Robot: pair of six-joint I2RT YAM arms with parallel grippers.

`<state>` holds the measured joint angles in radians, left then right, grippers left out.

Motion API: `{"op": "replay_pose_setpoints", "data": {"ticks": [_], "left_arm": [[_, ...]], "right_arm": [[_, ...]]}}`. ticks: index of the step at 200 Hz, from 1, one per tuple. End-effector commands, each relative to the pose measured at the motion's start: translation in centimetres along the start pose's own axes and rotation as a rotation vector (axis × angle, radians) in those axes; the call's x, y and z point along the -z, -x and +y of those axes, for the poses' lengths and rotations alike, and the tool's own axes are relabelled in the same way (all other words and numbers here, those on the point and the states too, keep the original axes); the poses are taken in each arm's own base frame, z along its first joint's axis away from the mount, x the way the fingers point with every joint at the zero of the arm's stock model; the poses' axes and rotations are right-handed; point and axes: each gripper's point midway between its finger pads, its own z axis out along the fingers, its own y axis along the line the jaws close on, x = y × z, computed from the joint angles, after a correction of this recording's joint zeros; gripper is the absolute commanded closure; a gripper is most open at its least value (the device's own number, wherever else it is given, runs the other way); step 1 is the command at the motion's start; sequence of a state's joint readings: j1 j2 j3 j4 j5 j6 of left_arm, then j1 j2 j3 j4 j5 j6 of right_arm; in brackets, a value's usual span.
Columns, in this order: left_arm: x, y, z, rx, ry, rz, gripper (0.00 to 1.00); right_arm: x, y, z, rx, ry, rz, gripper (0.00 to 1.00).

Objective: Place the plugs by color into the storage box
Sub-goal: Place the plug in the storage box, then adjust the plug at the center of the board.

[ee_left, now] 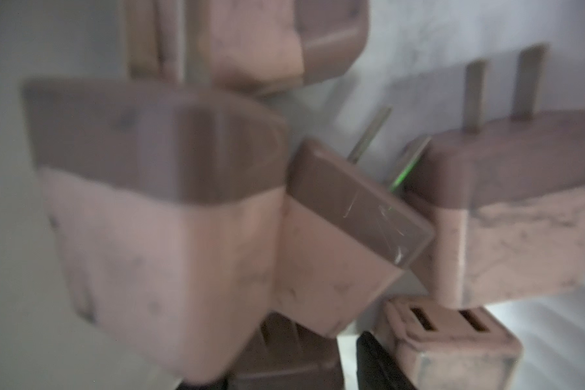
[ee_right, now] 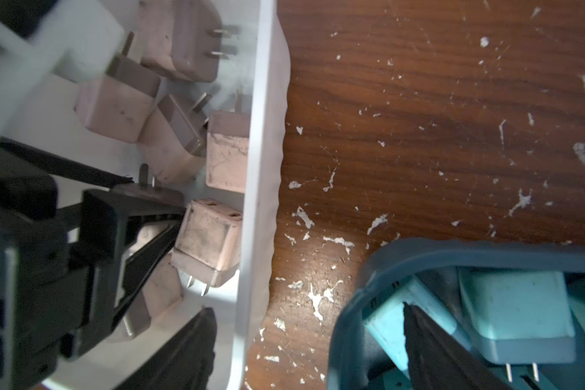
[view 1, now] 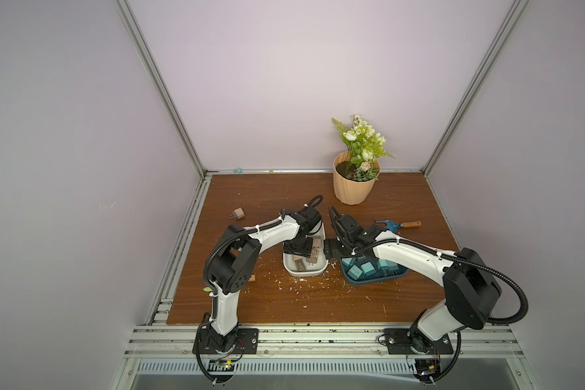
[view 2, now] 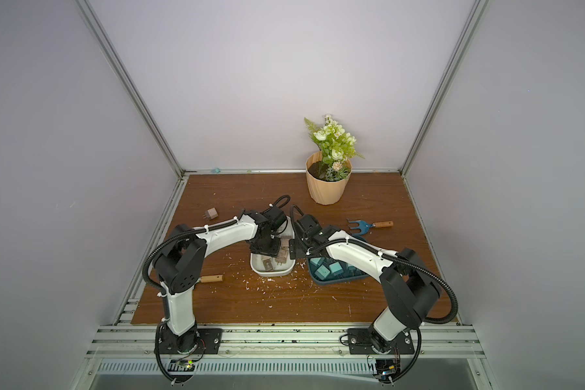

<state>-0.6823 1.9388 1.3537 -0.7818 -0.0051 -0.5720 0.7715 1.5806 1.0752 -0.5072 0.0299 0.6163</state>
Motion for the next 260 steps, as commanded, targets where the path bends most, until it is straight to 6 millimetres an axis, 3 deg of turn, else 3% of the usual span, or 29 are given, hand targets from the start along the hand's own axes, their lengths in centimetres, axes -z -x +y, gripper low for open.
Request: {"op": "replay_pose_setpoints", "data": {"ticks": [1, 21, 41, 82, 102, 128, 162, 189, 217, 260], "left_arm": [[-0.3, -1.0, 0.6, -0.013, 0.043, 0.025, 0.4], [0.8, -0.2, 0.3, -0.011, 0.03, -0.008, 0.39], [2.9, 1.0, -0.1, -0.013, 0.019, -0.052, 0.3], [9.9, 5.1, -0.3, -0.004, -0.02, -0.198, 0.21], [12.8, 7.0, 2.6, 0.067, -0.005, -0.261, 0.19], [14.9, 9.0, 10.1, 0.236, 0.088, -0.338, 0.14], [13.6, 10.1, 19.9, 0.382, 0.17, -0.299, 0.05], [11.4, 11.0, 25.0, 0.443, 0.219, -0.253, 0.0], [8.7, 12.6, 27.8, 0.502, 0.212, -0.228, 0.0], [4.4, 14.9, 30.0, 0.62, 0.143, -0.189, 0.0]], "right_arm": [[0.6, 1.6, 0.9, 0.01, 0.009, -0.05, 0.11], [0.7, 1.5, 0.8, 0.013, 0.006, -0.047, 0.11], [1.0, 1.5, 0.6, 0.013, 0.001, -0.051, 0.11], [1.2, 1.3, 0.3, 0.016, -0.009, -0.051, 0.11], [1.2, 1.3, 0.3, 0.013, -0.007, -0.052, 0.11], [1.0, 1.2, 0.5, 0.011, 0.002, -0.05, 0.11], [0.5, 1.0, 0.7, 0.008, 0.02, -0.043, 0.11], [0.3, 0.8, 0.8, 0.007, 0.029, -0.036, 0.11], [0.3, 0.4, 0.8, 0.013, 0.034, -0.026, 0.11], [0.7, 0.2, 0.7, 0.015, 0.034, -0.022, 0.11]]}}
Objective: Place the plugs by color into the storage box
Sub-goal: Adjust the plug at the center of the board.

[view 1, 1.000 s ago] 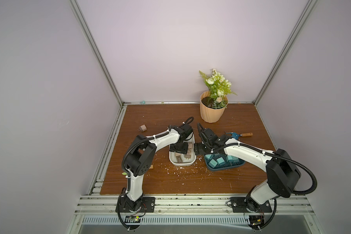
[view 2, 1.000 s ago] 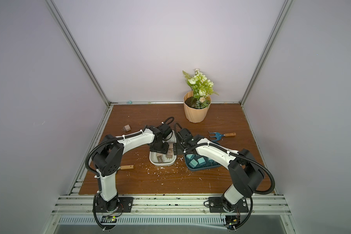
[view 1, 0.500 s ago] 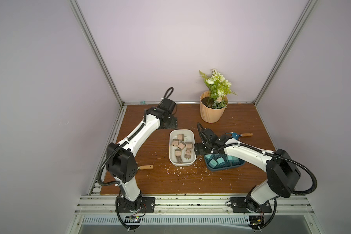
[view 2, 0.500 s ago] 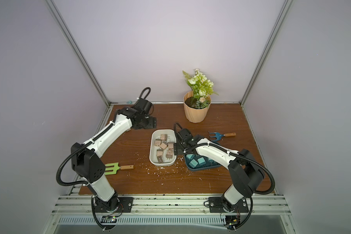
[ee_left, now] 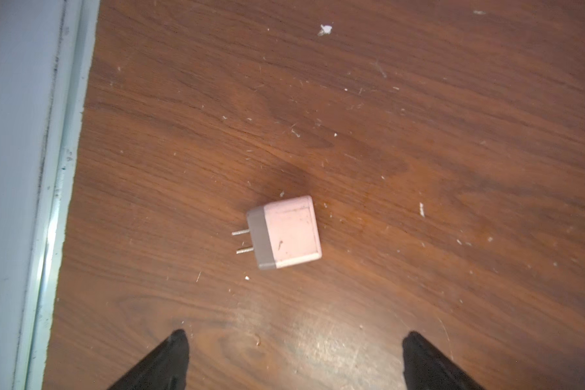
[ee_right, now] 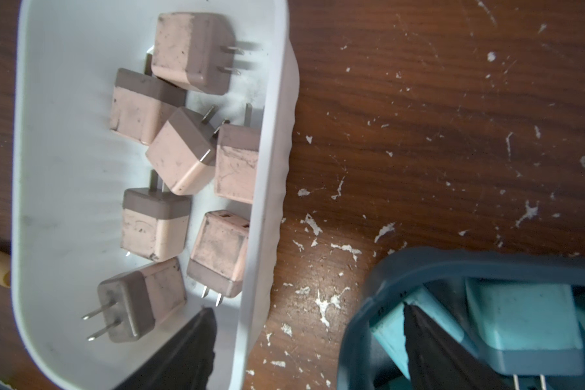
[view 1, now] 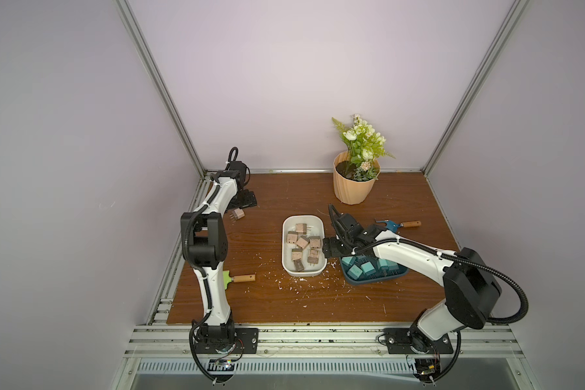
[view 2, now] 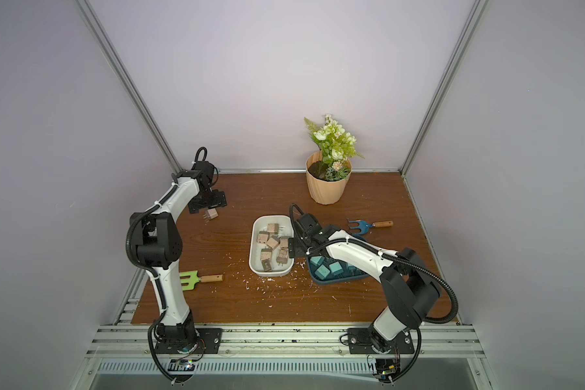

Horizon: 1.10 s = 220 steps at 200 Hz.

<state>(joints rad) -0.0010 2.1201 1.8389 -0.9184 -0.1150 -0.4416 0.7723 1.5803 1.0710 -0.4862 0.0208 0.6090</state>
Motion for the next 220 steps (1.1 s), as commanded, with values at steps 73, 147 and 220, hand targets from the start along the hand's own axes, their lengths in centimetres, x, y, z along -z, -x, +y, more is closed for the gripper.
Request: {"op": "replay_pose_setpoints", "data": {"ticks": [73, 147, 220], "left_arm": [[-4.2, 6.4, -1.7, 0.071, -0.056, -0.055, 0.0], [-7.2, 5.7, -4.8, 0.041, -0.182, 0.017, 0.0], [-5.6, 2.2, -7.5, -0.019, -0.239, 0.083, 0.02]], "right_arm": [[1.3, -0.7, 0.0, 0.011, 0.018, 0.003, 0.11], [1.7, -0.7, -0.1, 0.028, 0.007, 0.007, 0.11], [1.1, -0.4, 0.3, 0.015, 0.025, -0.007, 0.11]]}}
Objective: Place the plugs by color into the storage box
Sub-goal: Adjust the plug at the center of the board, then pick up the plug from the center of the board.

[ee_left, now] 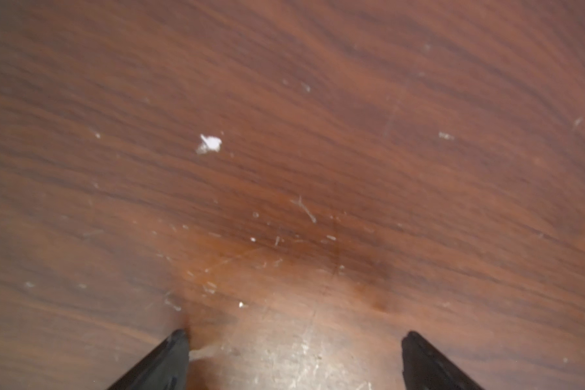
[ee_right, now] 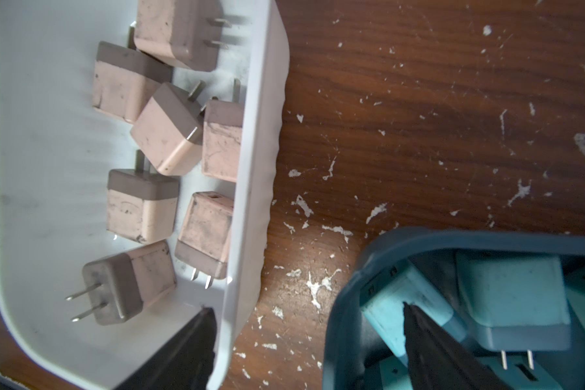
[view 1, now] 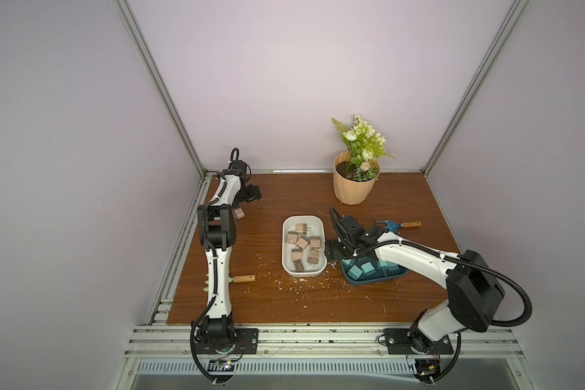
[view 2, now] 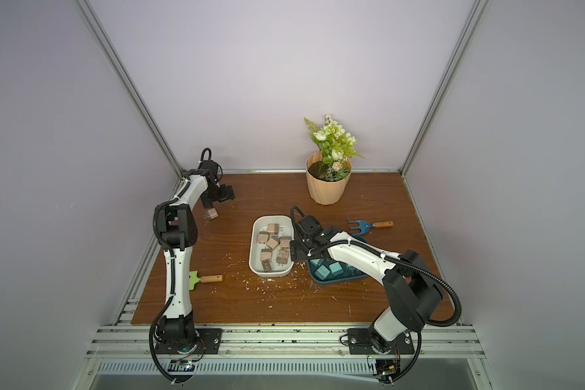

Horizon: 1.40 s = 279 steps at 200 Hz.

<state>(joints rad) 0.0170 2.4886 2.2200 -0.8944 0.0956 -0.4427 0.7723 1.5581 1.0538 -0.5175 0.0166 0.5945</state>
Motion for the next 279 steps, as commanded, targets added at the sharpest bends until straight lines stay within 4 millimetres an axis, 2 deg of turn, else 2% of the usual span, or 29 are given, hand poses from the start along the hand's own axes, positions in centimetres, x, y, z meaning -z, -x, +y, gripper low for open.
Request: {"op": "replay_pose_setpoints", "data": {"ticks": [1, 25, 38, 79, 112, 127, 142, 155, 173, 200, 239, 279], "left_arm": [[1.5, -2.3, -2.1, -0.035, -0.032, 0.047, 0.02], [2.6, -5.1, -1.7, -0.004, -0.008, 0.085, 0.04], [2.7, -7.2, -1.2, 0.016, -0.005, 0.118, 0.05], [5.6, -11.8, -0.5, 0.017, -0.024, 0.158, 0.06], [9.8, -11.8, 0.0, -0.007, -0.041, 0.09, 0.06], [11.2, -11.7, 1.6, 0.037, -0.015, 0.077, 0.05], [11.6, -11.8, 3.5, 0.109, -0.002, 0.08, 0.03], [11.3, -11.5, 5.0, 0.139, 0.029, 0.077, 0.02], [10.4, -11.1, 6.0, 0.143, 0.064, 0.083, 0.01], [8.1, -10.5, 6.2, 0.167, 0.074, 0.093, 0.0], [6.2, -8.8, 6.3, 0.183, 0.097, 0.079, 0.01], [4.5, -8.3, 7.3, 0.201, 0.154, 0.083, 0.1]], "right_arm": [[0.8, 0.5, 0.8, 0.001, 0.036, -0.031, 0.11], [0.9, 0.5, 0.6, -0.013, 0.034, -0.04, 0.11], [1.0, 0.4, 0.5, -0.021, 0.035, -0.046, 0.11], [0.8, -0.4, 0.2, -0.042, 0.045, -0.045, 0.11], [0.5, -0.6, 0.2, -0.045, 0.054, -0.044, 0.11], [0.3, -0.7, 0.3, -0.041, 0.058, -0.039, 0.11], [0.2, -0.6, 0.6, -0.036, 0.062, -0.038, 0.11], [0.0, -0.4, 0.8, -0.032, 0.067, -0.035, 0.11], [-0.1, -0.1, 1.2, -0.019, 0.068, -0.033, 0.11], [0.1, 0.2, 1.5, -0.004, 0.064, -0.035, 0.11], [0.9, 0.3, 1.4, -0.018, 0.07, -0.047, 0.11], [1.1, -0.6, 0.8, -0.033, 0.06, -0.041, 0.11]]}}
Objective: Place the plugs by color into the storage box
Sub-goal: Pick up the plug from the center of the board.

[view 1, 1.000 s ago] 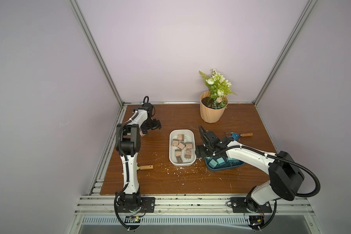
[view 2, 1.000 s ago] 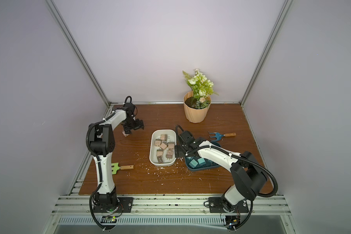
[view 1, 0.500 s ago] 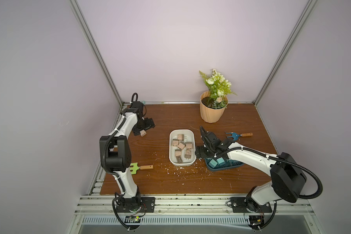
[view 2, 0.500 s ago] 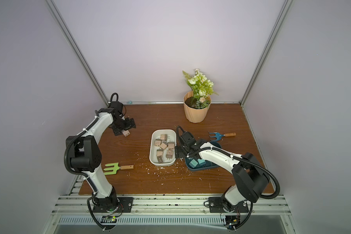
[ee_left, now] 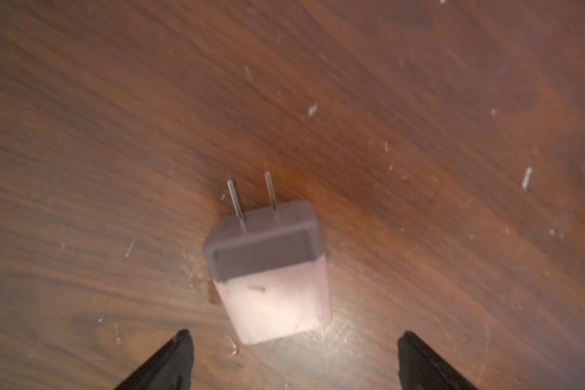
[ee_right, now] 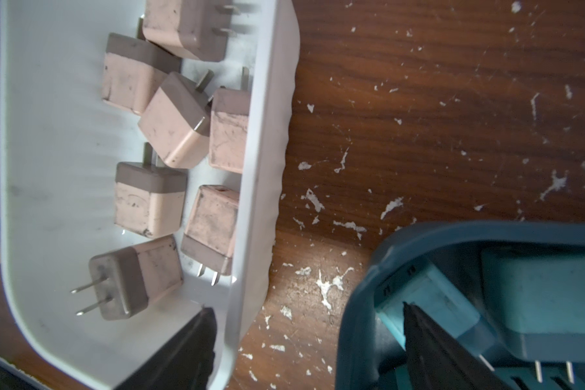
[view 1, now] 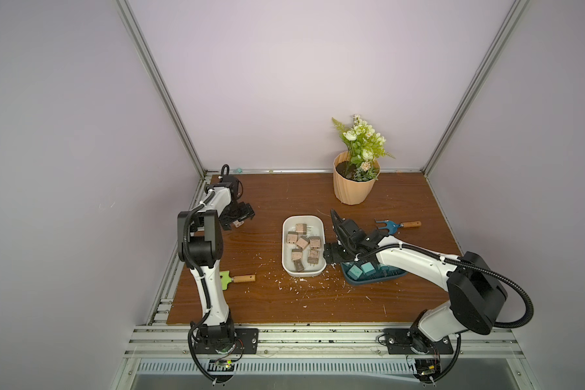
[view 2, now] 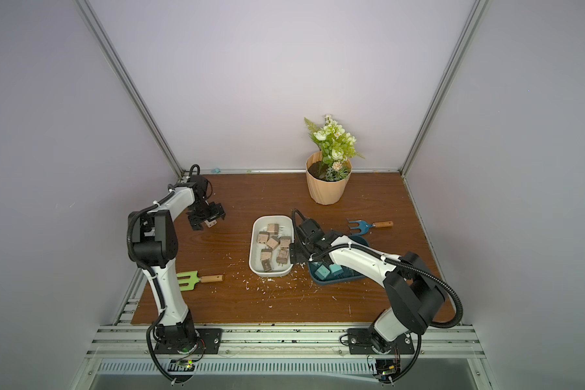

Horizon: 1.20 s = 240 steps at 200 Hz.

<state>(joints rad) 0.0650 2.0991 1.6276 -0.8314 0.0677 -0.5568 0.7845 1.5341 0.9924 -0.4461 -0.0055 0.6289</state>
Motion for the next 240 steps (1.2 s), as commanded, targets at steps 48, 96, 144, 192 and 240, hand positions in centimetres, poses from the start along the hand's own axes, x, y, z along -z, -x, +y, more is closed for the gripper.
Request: {"op": "replay_pose_setpoints", "data": {"ticks": [48, 96, 144, 192, 240], "left_arm": [[-1.1, 1.4, 2.1, 0.04, 0.117, -0.039, 0.18], [-1.8, 1.8, 2.8, 0.029, 0.152, -0.041, 0.32], [-2.1, 1.8, 3.2, 0.022, 0.165, -0.046, 0.51], [1.1, 1.9, 1.7, 0.002, 0.082, -0.083, 0.57], [5.9, -0.3, -2.9, -0.112, -0.07, -0.109, 0.62]], "right_arm": [[1.8, -0.5, -0.3, -0.014, 0.006, -0.027, 0.11], [2.0, -0.3, -0.3, -0.001, -0.004, -0.026, 0.11], [2.3, -0.1, -0.2, 0.001, -0.003, -0.032, 0.11], [2.6, -0.3, -0.4, -0.001, -0.003, -0.036, 0.11], [2.6, -0.2, -0.4, -0.001, 0.0, -0.042, 0.11]]}}
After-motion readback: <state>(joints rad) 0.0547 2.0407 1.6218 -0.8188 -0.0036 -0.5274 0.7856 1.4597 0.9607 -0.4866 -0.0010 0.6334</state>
